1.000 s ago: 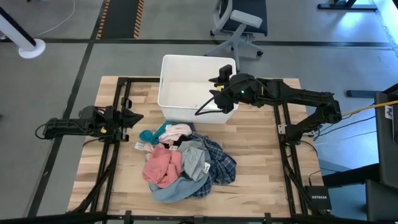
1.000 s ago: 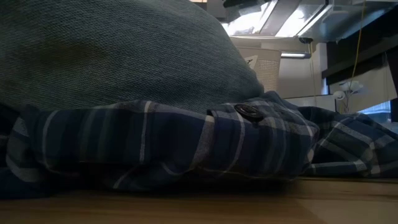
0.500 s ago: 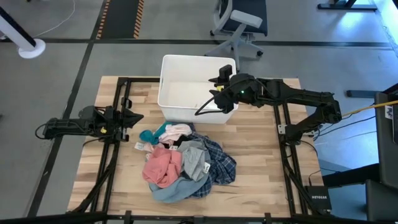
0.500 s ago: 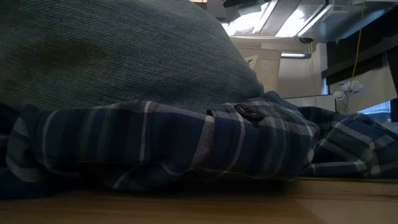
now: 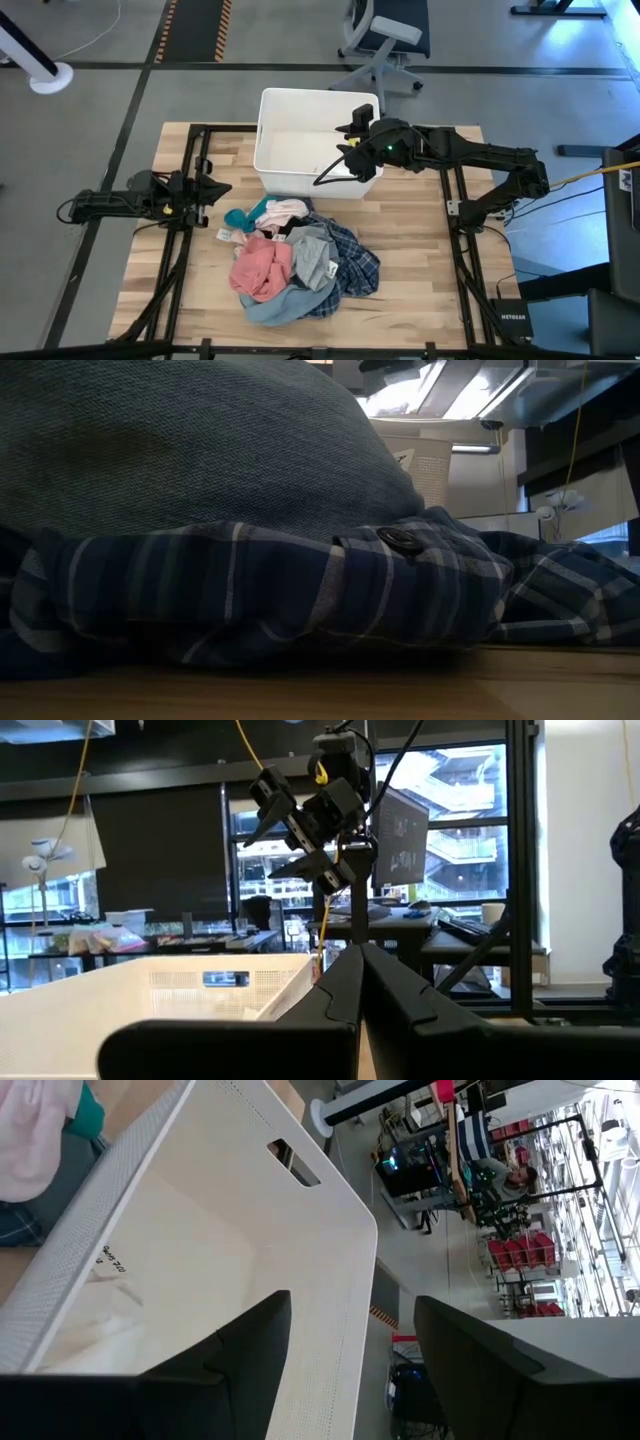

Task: Sort clothes
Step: Put the light pink underwear into the white laundry bin

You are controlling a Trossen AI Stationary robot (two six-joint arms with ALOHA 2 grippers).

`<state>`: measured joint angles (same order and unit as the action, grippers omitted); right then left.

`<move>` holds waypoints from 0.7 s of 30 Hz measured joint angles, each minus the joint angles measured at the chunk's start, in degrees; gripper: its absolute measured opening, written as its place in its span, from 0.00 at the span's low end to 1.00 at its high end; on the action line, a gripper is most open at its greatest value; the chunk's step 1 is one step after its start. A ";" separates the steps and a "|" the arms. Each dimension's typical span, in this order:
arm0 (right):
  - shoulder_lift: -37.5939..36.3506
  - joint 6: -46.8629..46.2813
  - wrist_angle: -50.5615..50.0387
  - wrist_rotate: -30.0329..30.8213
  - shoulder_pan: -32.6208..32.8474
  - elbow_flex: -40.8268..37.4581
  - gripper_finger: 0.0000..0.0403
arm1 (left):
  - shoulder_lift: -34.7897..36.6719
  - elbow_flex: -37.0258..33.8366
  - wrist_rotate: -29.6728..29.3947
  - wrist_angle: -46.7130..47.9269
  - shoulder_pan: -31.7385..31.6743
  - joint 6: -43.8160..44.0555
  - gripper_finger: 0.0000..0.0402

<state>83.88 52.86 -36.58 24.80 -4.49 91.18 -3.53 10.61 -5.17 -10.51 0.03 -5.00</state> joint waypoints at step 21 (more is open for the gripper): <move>0.07 1.84 5.88 -0.94 -0.02 0.04 0.58 | 0.00 0.00 0.00 0.87 -0.01 2.00 0.00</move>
<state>83.94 54.70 -30.70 23.86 -4.51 91.22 -3.53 10.61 -5.17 -9.64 0.02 -3.01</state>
